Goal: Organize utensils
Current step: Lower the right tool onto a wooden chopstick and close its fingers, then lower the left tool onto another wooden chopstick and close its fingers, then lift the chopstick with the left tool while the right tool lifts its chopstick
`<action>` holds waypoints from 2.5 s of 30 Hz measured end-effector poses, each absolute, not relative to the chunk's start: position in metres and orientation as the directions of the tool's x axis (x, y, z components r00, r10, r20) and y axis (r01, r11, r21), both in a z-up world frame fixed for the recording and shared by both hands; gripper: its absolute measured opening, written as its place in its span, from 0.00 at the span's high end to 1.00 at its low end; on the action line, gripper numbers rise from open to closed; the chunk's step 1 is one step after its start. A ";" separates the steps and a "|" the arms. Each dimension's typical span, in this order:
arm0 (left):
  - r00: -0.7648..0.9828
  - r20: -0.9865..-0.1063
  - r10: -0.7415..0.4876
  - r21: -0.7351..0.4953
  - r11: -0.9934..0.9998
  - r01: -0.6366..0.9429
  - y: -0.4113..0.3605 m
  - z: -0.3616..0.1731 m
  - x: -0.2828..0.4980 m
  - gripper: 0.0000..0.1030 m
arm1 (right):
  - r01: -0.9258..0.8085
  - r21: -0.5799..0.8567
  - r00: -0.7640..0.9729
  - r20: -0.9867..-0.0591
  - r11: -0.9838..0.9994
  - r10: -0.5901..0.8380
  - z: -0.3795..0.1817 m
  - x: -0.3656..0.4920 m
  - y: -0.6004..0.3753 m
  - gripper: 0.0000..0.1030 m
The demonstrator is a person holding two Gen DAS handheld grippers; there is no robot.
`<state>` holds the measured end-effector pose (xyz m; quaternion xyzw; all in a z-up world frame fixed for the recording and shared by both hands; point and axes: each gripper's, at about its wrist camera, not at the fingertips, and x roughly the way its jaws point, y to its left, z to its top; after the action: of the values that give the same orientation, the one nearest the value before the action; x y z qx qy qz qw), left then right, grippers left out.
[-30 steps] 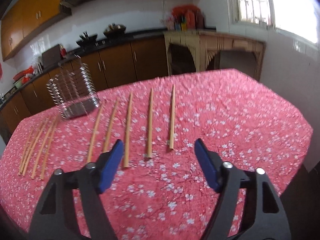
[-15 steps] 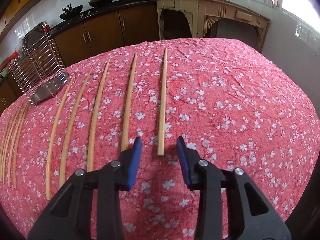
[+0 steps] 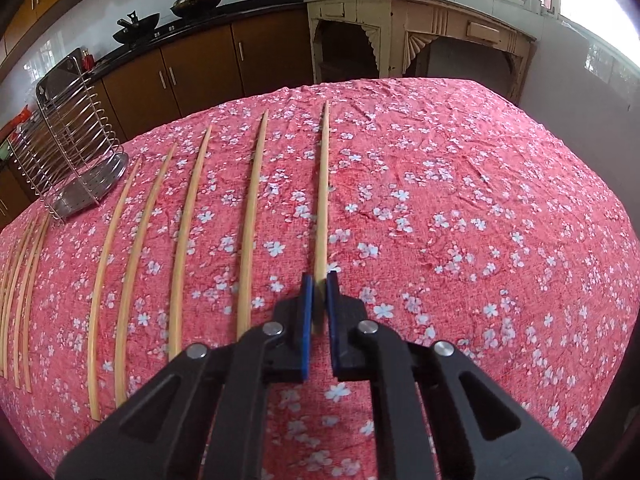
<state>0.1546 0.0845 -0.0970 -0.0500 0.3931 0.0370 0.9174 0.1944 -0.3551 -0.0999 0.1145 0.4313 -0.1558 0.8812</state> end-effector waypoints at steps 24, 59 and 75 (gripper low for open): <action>0.612 -0.787 0.072 0.018 0.995 -0.095 0.066 -0.105 0.166 0.67 | 0.366 0.060 0.579 -0.796 0.929 -0.177 -0.098 0.184 -0.347 0.91; 0.874 -0.485 0.017 -0.041 0.998 -0.042 0.087 -0.004 0.132 0.93 | 0.337 0.073 0.781 -0.578 0.939 -0.236 -0.016 0.153 -0.337 0.93; 0.944 -0.328 0.023 -0.086 0.995 -0.054 0.085 0.040 0.150 0.93 | 0.340 0.104 0.786 -0.577 0.934 -0.222 0.009 0.162 -0.352 0.93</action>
<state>0.1498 0.0849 0.0399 -0.0469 0.1656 0.0197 0.9849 0.1623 -0.3517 0.0093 0.1018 0.2907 -0.1496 0.9395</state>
